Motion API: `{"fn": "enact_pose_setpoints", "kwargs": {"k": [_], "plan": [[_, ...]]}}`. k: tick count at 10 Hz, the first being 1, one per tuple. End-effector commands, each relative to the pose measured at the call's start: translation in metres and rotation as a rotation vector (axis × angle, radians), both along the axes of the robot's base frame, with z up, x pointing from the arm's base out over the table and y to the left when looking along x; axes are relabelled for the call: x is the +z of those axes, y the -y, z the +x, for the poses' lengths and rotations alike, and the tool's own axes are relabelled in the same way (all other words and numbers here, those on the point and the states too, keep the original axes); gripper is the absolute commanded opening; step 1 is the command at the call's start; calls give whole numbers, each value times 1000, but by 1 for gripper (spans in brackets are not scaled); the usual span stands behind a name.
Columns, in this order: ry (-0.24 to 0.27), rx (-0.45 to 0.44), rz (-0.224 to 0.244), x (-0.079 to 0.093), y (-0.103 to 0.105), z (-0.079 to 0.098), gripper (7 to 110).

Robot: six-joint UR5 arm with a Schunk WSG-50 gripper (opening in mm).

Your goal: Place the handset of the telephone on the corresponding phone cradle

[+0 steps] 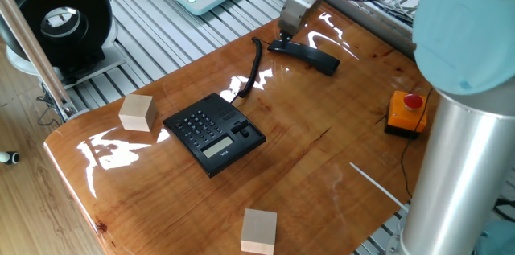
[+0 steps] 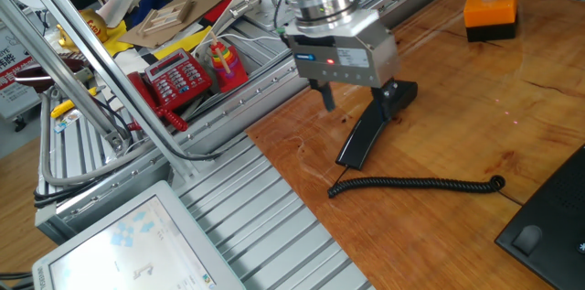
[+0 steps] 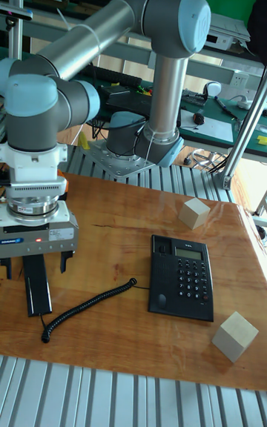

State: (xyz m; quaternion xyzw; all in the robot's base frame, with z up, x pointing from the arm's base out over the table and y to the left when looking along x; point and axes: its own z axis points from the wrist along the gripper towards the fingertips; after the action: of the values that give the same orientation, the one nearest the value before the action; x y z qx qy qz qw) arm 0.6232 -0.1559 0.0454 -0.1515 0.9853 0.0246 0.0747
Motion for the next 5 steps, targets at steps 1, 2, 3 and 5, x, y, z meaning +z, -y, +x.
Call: {"fn": "enact_pose_setpoints", "kwargs": {"k": [1, 2, 3, 5], "plan": [[18, -2, -10, -14, 0, -15, 88], [34, 9, -7, -17, 4, -17, 88], [39, 20, -3, -17, 8, -19, 88], [40, 49, 5, -12, 9, -21, 88]]}}
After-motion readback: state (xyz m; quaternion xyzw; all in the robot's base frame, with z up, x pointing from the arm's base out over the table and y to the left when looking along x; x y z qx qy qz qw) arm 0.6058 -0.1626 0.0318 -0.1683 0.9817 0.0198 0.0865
